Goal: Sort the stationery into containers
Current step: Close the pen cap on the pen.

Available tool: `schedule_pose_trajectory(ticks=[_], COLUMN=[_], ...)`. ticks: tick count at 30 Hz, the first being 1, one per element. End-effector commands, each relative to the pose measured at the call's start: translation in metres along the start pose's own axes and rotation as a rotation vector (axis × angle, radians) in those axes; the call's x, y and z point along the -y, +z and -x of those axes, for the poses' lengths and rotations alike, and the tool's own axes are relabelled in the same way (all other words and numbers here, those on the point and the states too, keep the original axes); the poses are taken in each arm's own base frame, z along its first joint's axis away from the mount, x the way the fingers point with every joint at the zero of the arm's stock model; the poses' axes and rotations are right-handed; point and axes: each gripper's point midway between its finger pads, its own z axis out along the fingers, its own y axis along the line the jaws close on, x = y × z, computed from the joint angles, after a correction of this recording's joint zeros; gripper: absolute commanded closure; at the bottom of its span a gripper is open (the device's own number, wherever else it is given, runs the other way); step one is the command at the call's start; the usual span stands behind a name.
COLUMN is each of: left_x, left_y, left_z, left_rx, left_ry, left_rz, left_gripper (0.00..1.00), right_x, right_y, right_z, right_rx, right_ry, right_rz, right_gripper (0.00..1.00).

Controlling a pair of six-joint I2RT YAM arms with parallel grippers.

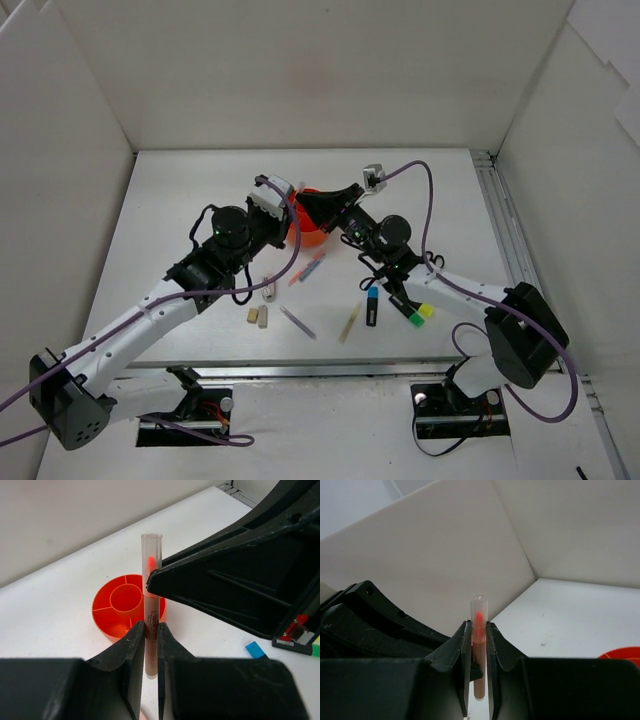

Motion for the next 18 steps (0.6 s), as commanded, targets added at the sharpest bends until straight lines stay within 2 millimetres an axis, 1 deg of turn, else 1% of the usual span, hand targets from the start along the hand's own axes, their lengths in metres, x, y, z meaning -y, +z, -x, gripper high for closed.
schedule_pose_trajectory(ticks=[1, 2, 4, 5, 7, 8, 9, 10, 12, 13, 14, 15, 16, 17, 18], left_x=[-0.008, -0.007, -0.004, -0.002, -0.001, -0.001, -0.002, -0.004, -0.007, -0.009, -0.011, -0.012, -0.014, -0.014, -0.015], left_y=[-0.064, -0.058, -0.058, -0.058, -0.057, -0.056, -0.056, -0.056, -0.057, -0.057, -0.059, -0.06, -0.062, -0.062, -0.062], left_z=[0.245, 0.245, 0.251, 0.252, 0.252, 0.251, 0.251, 0.252, 0.251, 0.25, 0.251, 0.252, 0.252, 0.252, 0.252], left_rx=[0.717, 0.704, 0.705, 0.705, 0.703, 0.698, 0.697, 0.695, 0.694, 0.691, 0.693, 0.696, 0.696, 0.696, 0.696], left_ry=[0.044, 0.052, 0.064, 0.069, 0.075, 0.075, 0.072, 0.075, 0.073, 0.076, 0.079, 0.077, 0.079, 0.078, 0.082], left_rz=[-0.01, -0.015, -0.031, -0.039, -0.047, -0.047, -0.039, -0.028, -0.012, 0.002, 0.008, 0.016, 0.024, 0.027, 0.031], left_gripper=[1.0, 1.0, 1.0, 1.0, 1.0, 1.0, 1.0, 1.0, 1.0, 1.0, 1.0, 1.0, 1.0, 1.0, 1.0], right_x=[-0.016, -0.014, -0.015, -0.014, -0.013, -0.009, -0.005, 0.003, 0.015, 0.022, 0.033, 0.042, 0.058, 0.055, 0.056], right_y=[-0.039, -0.039, -0.039, -0.04, -0.041, -0.044, -0.045, -0.051, -0.055, -0.065, -0.066, -0.07, -0.079, -0.083, -0.086], right_z=[-0.125, -0.132, -0.139, -0.146, -0.153, -0.161, -0.164, -0.171, -0.176, -0.183, -0.185, -0.188, -0.188, -0.191, -0.188], right_rx=[-0.457, -0.472, -0.493, -0.517, -0.536, -0.559, -0.566, -0.585, -0.6, -0.643, -0.642, -0.668, -0.702, -0.723, -0.733], right_ry=[0.113, 0.118, 0.124, 0.136, 0.144, 0.149, 0.149, 0.159, 0.162, 0.162, 0.138, 0.079, 0.015, -0.037, -0.081], right_rz=[0.113, 0.112, 0.123, 0.131, 0.132, 0.124, 0.103, 0.066, -0.006, -0.057, -0.134, -0.174, -0.299, -0.317, -0.333], right_gripper=[1.0, 1.0, 1.0, 1.0, 1.0, 1.0, 1.0, 1.0, 1.0, 1.0, 1.0, 1.0, 1.0, 1.0, 1.0])
